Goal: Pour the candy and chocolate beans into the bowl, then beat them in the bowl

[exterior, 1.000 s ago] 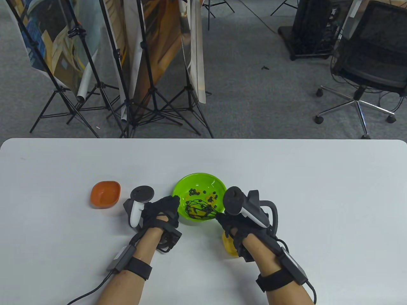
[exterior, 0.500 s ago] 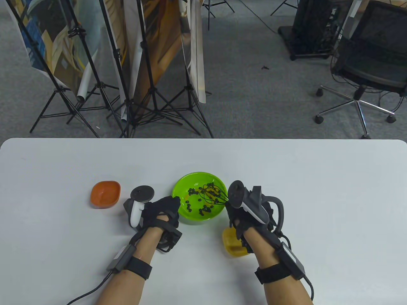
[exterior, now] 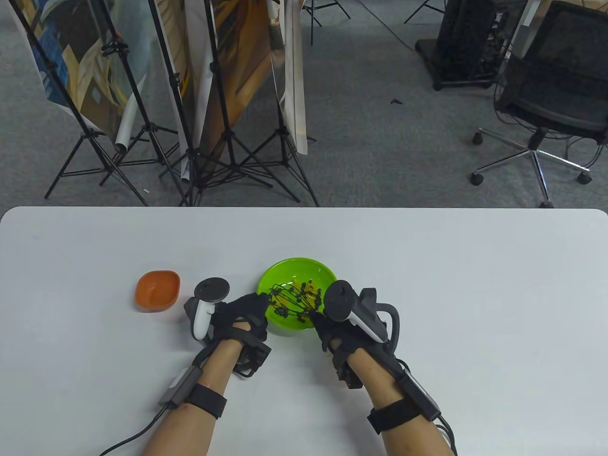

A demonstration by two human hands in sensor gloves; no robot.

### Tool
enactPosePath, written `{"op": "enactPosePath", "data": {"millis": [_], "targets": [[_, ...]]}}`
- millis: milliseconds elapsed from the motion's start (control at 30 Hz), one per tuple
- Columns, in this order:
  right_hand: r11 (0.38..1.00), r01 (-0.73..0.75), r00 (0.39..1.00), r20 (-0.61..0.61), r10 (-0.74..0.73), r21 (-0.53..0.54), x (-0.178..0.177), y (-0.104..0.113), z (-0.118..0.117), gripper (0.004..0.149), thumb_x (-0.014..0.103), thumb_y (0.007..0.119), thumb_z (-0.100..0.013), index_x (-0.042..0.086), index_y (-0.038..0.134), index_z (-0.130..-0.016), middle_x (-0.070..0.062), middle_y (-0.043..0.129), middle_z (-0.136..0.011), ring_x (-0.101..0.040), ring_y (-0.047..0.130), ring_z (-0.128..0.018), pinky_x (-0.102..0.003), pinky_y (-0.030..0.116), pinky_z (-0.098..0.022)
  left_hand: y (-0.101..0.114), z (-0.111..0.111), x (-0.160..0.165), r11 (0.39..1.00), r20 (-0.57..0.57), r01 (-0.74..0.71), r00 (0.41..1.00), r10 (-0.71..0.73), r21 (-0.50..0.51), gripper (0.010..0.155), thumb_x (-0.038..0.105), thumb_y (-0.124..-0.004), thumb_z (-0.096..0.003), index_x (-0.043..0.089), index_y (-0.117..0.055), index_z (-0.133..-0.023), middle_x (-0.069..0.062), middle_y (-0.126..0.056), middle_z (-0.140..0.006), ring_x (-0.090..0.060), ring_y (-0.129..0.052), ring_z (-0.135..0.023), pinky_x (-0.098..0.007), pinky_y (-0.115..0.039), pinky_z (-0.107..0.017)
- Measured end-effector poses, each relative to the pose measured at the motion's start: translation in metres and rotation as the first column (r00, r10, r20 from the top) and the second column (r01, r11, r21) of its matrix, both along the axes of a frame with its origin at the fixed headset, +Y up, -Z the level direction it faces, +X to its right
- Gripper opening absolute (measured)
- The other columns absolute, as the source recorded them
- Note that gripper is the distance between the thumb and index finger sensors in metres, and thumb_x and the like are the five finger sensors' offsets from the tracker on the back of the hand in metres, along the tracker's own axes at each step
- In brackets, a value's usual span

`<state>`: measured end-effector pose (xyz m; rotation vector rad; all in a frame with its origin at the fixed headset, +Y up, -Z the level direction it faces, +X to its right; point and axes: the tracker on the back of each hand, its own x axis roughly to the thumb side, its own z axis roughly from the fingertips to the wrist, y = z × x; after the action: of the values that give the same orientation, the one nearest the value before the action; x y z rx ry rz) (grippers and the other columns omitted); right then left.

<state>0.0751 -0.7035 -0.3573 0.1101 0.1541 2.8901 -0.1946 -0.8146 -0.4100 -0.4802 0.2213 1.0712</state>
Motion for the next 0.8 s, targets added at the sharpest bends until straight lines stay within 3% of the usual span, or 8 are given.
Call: {"op": "enactPosePath", "data": {"millis": [233,400,633,800], "targets": [[0.995,-0.092,0.996,-0.012,0.091,-0.033,0.017,0.027,0.007,0.055,0.053,0.087,-0.044,0.009,0.095,-0.075,-0.012,0.102,-0.037,-0.023,0.093,-0.003,-0.043,0.086,-0.001,0.001,0.001,0.002,1.000,-0.001,0.020,1.000,-0.020,0.010,0.046,0.059,-0.067,-0.0458,0.020,-0.083,-0.065,0.012,-0.098,-0.034,-0.015,-0.107,-0.033,-0.030,-0.092,-0.021],[0.982,-0.187,0.980,0.067,0.187,-0.004,0.023,0.039,0.005,0.055,0.053,0.089,-0.044,0.009,0.096,-0.075,-0.012,0.102,-0.038,-0.024,0.093,-0.004,-0.043,0.086,-0.002,0.002,0.001,0.002,1.000,-0.002,0.018,1.000,-0.018,0.008,0.046,0.059,-0.068,-0.0456,0.020,-0.083,-0.064,0.012,-0.098,-0.033,-0.015,-0.107,-0.033,-0.029,-0.092,-0.021],[0.981,-0.189,0.968,0.177,0.178,0.049,0.029,0.025,-0.007,0.056,0.053,0.083,-0.046,0.008,0.093,-0.077,-0.010,0.100,-0.039,-0.021,0.093,-0.004,-0.041,0.086,-0.002,0.002,0.000,0.003,1.000,0.017,0.016,1.000,-0.017,0.019,0.044,0.057,-0.074,-0.0451,0.018,-0.085,-0.062,0.010,-0.098,-0.031,-0.017,-0.108,-0.030,-0.031,-0.092,-0.019],[0.999,-0.036,0.988,0.150,0.033,0.017,0.026,0.003,-0.014,0.057,0.054,0.080,-0.046,0.007,0.092,-0.076,-0.009,0.100,-0.037,-0.019,0.093,-0.003,-0.040,0.087,0.000,0.001,0.000,0.002,1.000,0.023,0.009,1.000,-0.009,0.016,0.044,0.057,-0.073,-0.0451,0.018,-0.084,-0.062,0.009,-0.098,-0.031,-0.017,-0.108,-0.030,-0.031,-0.092,-0.019]]}}
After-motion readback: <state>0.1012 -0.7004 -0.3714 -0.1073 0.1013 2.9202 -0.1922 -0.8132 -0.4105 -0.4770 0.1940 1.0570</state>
